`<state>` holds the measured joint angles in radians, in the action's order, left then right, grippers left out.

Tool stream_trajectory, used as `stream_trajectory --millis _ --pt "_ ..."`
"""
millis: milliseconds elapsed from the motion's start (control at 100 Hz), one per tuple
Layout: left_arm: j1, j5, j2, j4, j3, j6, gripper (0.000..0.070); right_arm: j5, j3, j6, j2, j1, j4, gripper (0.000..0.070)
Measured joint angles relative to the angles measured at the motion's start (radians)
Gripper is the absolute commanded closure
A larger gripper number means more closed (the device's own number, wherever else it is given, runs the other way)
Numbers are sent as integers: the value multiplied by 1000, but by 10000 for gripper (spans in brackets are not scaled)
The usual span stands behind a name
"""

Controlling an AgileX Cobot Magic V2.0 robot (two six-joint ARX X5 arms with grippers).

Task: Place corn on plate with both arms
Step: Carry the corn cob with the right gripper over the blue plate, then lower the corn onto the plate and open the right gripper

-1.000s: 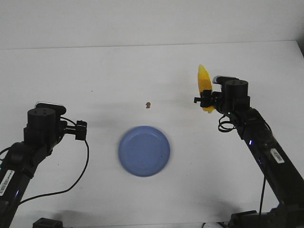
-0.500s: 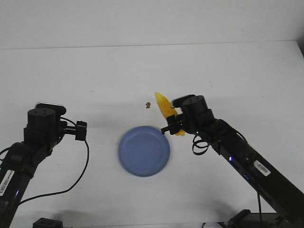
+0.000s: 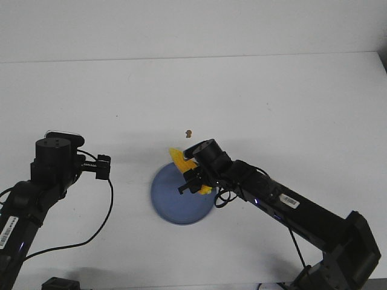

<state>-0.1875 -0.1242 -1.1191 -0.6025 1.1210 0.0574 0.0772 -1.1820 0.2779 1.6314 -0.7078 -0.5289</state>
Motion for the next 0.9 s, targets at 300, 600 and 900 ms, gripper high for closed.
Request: stream_trajectory --millis 300,600,900 --pt "0 0 0 0 0 0 0 2 0 19 34 -40 -3 344" --pt "0 0 0 0 0 0 0 1 0 34 34 -51 -6 181" --pt "0 0 0 0 0 0 0 -55 0 37 31 -51 -4 69"
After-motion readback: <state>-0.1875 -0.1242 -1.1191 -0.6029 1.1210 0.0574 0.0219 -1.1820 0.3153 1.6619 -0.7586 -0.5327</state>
